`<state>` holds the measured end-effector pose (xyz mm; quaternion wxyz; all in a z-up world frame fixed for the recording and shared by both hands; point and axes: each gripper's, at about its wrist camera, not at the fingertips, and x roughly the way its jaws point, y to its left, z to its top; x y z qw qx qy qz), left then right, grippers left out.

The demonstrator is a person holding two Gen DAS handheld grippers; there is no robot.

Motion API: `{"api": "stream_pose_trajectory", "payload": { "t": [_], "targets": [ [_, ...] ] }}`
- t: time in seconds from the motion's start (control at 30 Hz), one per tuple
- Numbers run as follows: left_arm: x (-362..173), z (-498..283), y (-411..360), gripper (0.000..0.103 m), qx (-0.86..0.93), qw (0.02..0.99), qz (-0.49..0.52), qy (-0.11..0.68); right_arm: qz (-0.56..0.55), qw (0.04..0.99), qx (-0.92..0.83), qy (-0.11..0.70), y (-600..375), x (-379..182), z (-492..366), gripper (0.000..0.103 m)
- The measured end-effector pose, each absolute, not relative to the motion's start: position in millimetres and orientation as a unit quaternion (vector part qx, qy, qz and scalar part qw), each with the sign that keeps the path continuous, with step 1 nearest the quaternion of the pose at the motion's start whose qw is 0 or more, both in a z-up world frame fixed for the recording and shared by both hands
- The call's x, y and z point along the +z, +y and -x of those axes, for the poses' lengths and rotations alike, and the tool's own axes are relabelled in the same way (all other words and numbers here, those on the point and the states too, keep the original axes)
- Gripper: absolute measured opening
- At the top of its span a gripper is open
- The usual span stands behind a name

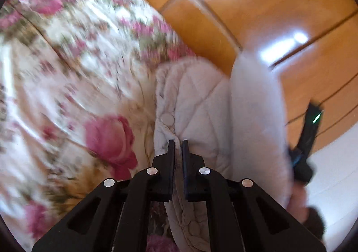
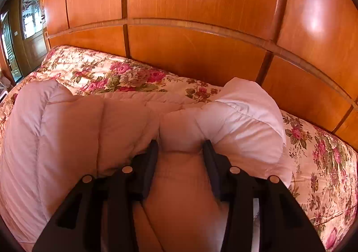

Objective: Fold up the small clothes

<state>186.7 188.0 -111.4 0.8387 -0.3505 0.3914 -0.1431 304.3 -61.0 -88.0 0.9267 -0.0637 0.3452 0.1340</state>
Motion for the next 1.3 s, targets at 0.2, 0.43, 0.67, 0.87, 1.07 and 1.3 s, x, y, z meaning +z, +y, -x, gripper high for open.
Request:
{"api": "stream_pose_trajectory", "payload": {
  "t": [0.2,0.43,0.67,0.87,1.07,1.3],
  "targets": [
    [-15,-183,149,0.004,-0.196,0.891,0.275,0.303,0.059,0.930,0.141,0.335,-53,-80,-300,0.044],
    [-29,-242,67,0.004,-0.189,0.887,0.176,0.382,-0.103,0.939,0.168,0.282,-130,-41,-279,0.063],
    [-75,-259,88,0.004,-0.138,0.888,0.186,0.396,-0.065,0.928,0.172,0.324,-123,-36,-312,0.052],
    [-91,-268,94,0.004,-0.152,0.885,0.189,0.398,-0.041,0.921,0.131,0.365,-107,-84,-335,0.053],
    [-118,-290,95,0.003,-0.195,0.862,0.229,0.408,-0.064,0.931,0.114,0.342,-120,-105,-338,0.053],
    [-128,-301,86,0.002,-0.196,0.867,0.215,0.404,-0.059,0.936,0.104,0.332,-120,-109,-337,0.053]
  ]
}}
